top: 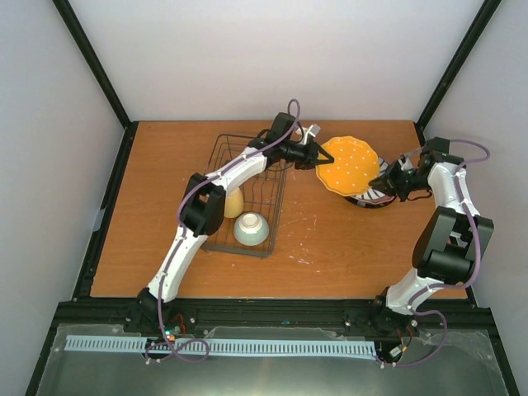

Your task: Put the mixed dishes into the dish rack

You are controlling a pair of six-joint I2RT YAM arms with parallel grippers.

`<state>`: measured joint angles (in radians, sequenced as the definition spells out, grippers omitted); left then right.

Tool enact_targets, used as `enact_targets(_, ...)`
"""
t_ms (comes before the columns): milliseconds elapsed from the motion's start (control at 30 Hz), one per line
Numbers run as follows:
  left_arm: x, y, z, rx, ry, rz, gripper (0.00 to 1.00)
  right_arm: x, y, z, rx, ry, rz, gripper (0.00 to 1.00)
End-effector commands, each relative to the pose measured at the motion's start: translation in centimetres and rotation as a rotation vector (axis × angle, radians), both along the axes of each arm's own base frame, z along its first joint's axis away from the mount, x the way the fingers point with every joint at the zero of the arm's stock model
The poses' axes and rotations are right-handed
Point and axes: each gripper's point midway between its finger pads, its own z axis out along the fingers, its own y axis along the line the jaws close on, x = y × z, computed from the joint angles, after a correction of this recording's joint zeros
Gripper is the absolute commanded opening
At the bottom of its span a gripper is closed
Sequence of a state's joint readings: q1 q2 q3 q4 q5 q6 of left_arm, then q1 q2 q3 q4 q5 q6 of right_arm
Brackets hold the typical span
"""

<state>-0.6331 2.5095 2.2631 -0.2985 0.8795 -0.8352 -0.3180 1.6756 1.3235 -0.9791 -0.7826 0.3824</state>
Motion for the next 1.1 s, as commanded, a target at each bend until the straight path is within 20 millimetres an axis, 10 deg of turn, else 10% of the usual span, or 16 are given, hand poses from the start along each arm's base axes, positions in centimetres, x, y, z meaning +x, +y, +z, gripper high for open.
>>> enact_targets(0,-1.0,-1.3,3.7,-0.124,-0.068,-0.091,0.01,0.4,1.5,2.9,0.078,-0.091,0.02,0.03)
enact_targets(233,-0.8,-0.2,4.9,-0.052,-0.137,-0.04,0.01,0.5,1.2,2.8,0.048,-0.084,0.019,0.06)
enact_targets(533,2.4,8.1,11.4,0.169,-0.353,0.211,0.01,0.1,0.1,3.1,-0.045,-0.078,0.005,0.74)
enact_targets(833,2.2,19.5,18.3,0.45,-0.502,0.483,0.01,0.0,-1.1,2.7,-0.141,-0.071,-0.011,0.76)
enact_targets(1067,0.3,24.1,17.7,0.663,-0.456,0.57,0.01,0.3,-1.4,2.5,-0.155,-0.068,-0.015,0.75)
